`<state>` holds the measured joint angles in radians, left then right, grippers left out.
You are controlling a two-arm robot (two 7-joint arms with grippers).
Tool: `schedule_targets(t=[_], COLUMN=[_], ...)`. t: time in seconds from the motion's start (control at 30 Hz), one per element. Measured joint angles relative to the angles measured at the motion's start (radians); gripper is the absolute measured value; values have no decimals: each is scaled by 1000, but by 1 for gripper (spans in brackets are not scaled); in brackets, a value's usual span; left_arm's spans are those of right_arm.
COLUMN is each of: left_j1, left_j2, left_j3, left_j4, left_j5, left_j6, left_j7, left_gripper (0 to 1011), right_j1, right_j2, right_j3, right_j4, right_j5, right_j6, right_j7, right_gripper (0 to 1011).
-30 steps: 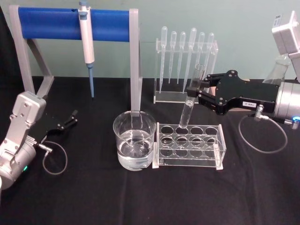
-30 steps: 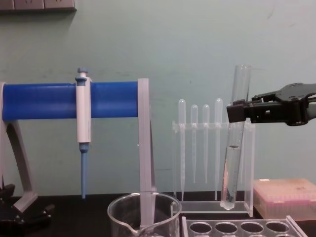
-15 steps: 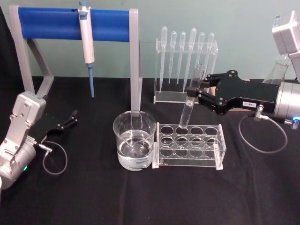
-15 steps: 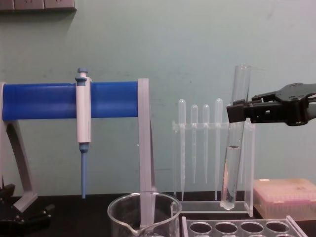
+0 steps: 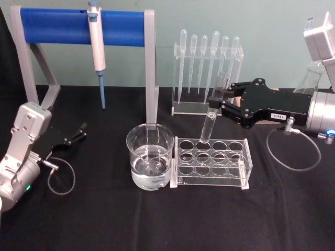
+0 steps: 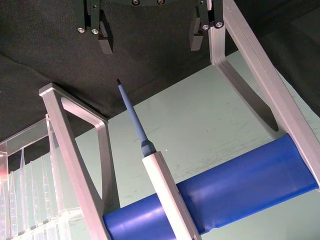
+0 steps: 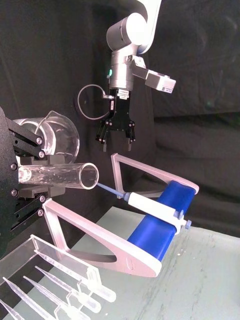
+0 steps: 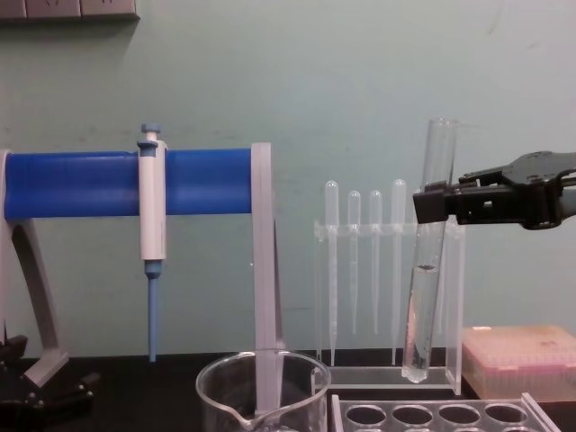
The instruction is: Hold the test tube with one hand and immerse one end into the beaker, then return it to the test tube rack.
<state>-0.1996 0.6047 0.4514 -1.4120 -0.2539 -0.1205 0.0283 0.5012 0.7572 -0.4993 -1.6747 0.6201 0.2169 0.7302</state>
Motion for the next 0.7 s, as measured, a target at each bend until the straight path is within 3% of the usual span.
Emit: schedule_targets(t=[0.7], left_j1=[0], left_j2=[0], left_j3=[0], left_j4=[0], left_j5=[0], left_j6=[0], left_j7=[0], left_gripper=[1000], right_j1=[0], right_j2=[0], right_j3=[0], right_j4=[0], right_j5=[0], right_j6=[0], right_j7=[0], right_gripper=[241])
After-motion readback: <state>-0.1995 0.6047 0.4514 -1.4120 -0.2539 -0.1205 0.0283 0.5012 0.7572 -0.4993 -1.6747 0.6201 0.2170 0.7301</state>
